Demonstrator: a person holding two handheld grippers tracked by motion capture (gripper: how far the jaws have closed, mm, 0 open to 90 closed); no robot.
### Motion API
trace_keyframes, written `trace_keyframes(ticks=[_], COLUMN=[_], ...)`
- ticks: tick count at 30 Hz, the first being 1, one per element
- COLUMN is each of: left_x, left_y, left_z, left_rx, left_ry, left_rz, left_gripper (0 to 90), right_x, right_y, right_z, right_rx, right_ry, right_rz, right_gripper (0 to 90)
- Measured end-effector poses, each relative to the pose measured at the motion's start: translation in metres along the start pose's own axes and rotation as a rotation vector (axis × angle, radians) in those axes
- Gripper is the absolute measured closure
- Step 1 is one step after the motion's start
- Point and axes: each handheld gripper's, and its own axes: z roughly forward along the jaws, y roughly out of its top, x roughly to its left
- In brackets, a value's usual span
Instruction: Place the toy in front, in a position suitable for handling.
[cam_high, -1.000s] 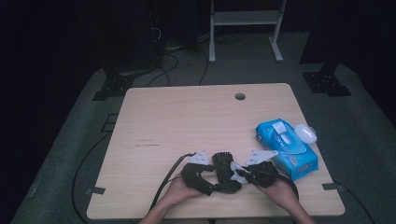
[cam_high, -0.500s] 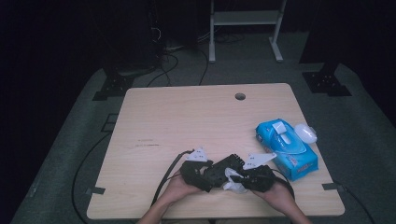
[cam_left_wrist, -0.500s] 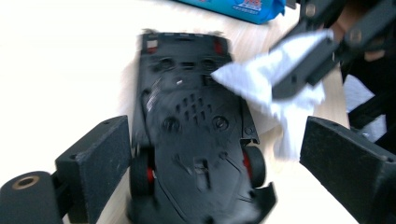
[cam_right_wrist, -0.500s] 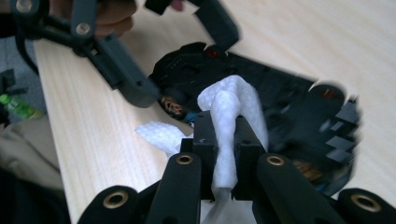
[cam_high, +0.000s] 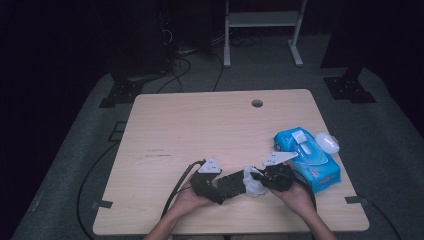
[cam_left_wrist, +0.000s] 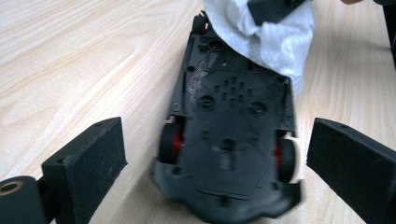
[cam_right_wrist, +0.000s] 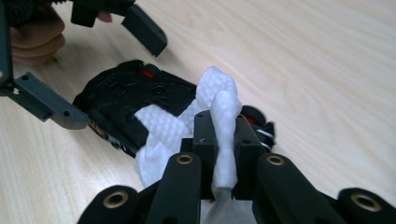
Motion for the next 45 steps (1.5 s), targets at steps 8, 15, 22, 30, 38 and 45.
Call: trace_keyframes(ticks=[8, 15, 22, 30, 38, 45], left_x=[-0.013, -0.007, -0.005, -0.008, -0.014, -0.009], left_y=[-0.004, -0.002, -0.007, -0.011, -0.008, -0.007], left_z=[0.003, 0.008, 0.006, 0.002, 0.005, 0.003], left_rx=[0.039, 0.047, 0.08, 0.071, 0.079, 0.078], left_ry=[0.005, 0.045, 0.047, 0.024, 0.08, 0.047], left_rz=[0.048, 0.073, 0.13, 0.156, 0.224, 0.225], left_gripper=[2.8, 5.4, 20.1, 23.0, 13.4, 17.7], right_x=[0.008, 0.011, 0.015, 0.016, 0.016, 0.018], right_y=[-0.007, -0.012, -0.014, -0.019, -0.021, -0.022], right_z=[0.0, -0.001, 0.0, -0.003, -0.003, -0.004], right_rx=[0.008, -0.014, -0.04, -0.049, -0.052, -0.052], right_ry=[-0.008, 0.001, 0.011, 0.053, 0.066, 0.071], right_rz=[-0.008, -0.009, -0.004, 0.01, 0.026, 0.029], right_gripper=[83.0, 83.0, 82.8, 82.9, 83.0, 82.9])
